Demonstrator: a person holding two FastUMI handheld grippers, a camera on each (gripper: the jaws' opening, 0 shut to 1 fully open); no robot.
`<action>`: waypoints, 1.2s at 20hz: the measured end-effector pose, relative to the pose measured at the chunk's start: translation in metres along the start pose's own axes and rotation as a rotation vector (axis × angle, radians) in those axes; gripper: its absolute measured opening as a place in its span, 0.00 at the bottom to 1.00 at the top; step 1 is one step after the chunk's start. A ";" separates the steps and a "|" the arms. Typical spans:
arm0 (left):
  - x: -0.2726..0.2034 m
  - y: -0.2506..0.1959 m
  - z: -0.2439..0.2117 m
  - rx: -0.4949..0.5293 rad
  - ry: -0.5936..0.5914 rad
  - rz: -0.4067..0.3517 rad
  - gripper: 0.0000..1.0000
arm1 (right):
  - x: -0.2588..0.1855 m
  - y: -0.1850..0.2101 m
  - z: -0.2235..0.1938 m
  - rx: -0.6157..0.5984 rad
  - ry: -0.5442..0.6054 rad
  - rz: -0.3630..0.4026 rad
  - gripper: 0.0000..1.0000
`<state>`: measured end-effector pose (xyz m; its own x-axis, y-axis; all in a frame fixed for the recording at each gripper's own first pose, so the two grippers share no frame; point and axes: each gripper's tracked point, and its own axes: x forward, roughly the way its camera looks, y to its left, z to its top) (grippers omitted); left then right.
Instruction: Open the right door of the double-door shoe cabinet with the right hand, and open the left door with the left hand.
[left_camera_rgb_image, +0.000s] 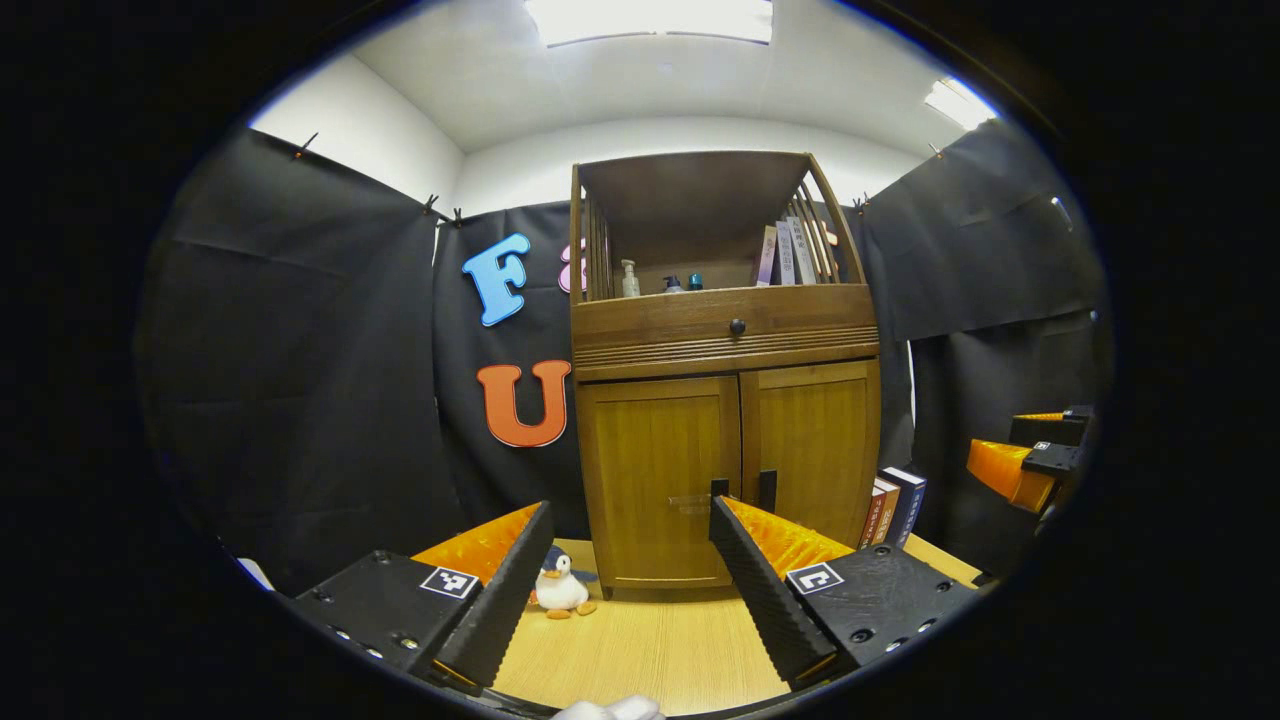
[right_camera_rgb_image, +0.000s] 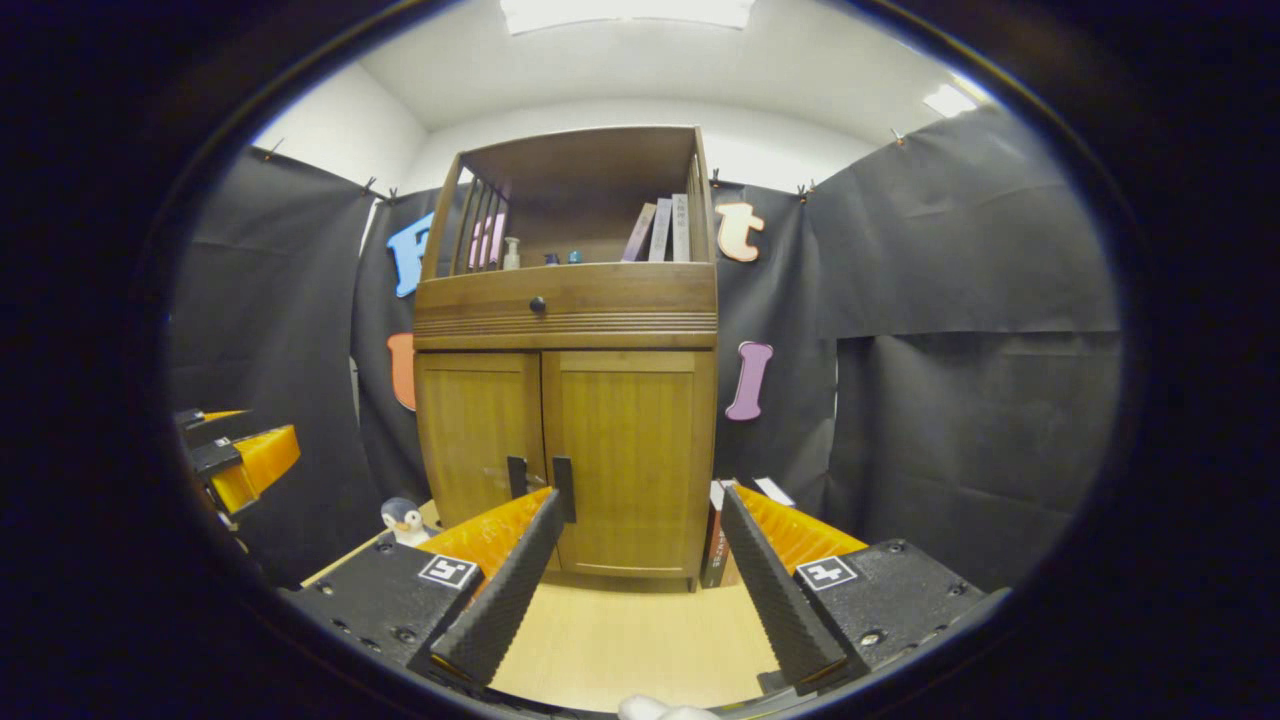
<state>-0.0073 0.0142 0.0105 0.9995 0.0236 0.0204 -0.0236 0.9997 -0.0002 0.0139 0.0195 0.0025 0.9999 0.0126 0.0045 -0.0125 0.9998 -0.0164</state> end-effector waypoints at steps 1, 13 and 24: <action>0.001 0.002 -0.002 0.003 0.006 0.003 0.96 | 0.004 0.001 -0.002 -0.005 0.006 -0.003 1.00; 0.000 0.020 -0.007 0.018 0.027 0.026 0.96 | 0.135 0.051 -0.040 0.000 -0.008 -0.015 1.00; -0.009 0.032 0.004 0.030 0.040 0.137 0.96 | 0.287 0.112 -0.094 -0.037 0.063 0.031 1.00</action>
<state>-0.0170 0.0457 0.0147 0.9869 0.1603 -0.0180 -0.1597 0.9867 0.0299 0.2996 0.1336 -0.0921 0.9973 0.0414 -0.0599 -0.0445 0.9976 -0.0525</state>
